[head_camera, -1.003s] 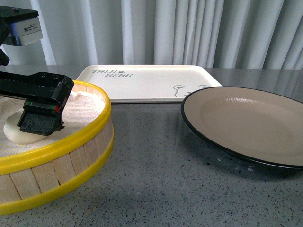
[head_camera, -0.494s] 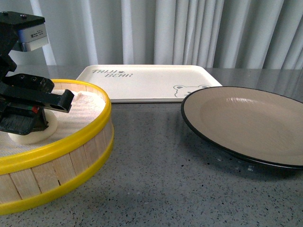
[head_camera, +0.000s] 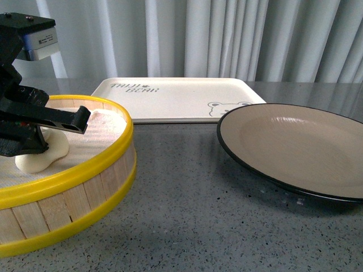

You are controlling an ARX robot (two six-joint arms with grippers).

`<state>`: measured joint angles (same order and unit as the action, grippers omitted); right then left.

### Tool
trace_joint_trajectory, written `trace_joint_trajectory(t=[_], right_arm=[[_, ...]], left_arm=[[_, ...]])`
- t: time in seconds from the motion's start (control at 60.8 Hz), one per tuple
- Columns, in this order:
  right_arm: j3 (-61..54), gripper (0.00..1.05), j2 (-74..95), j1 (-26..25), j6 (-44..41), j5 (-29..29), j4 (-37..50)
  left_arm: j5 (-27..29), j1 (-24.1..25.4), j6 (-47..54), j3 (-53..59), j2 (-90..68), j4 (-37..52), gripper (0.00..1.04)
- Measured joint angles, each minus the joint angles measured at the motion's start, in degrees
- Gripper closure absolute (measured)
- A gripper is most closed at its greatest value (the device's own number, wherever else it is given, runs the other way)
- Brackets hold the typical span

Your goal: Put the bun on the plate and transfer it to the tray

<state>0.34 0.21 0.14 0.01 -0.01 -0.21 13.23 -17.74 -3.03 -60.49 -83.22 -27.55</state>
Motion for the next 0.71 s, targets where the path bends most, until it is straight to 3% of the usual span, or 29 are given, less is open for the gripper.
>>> trace_joint_trajectory(t=[0.28,0.411,0.543,0.707], right_arm=[[0.00,0.09,0.00,0.00,-0.02,0.00,0.00],[0.00,0.09,0.00,0.00,0.00,0.00,0.00],[0.00,0.09,0.00,0.00,0.00,0.00,0.00],[0.00,0.09,0.00,0.00,-0.02,0.00,0.00]], left_arm=[[-0.37,0.85,1.27,-5.66,1.22,-2.95,1.01],[-0.28,0.00,3.21,-14.29,1.40,-5.11,1.01],[0.22,-3.65,4.85,-23.06,-0.59,-6.10,1.01],[0.98,-11.69,7.98,-29.20,-5.14,-3.23,1.01]])
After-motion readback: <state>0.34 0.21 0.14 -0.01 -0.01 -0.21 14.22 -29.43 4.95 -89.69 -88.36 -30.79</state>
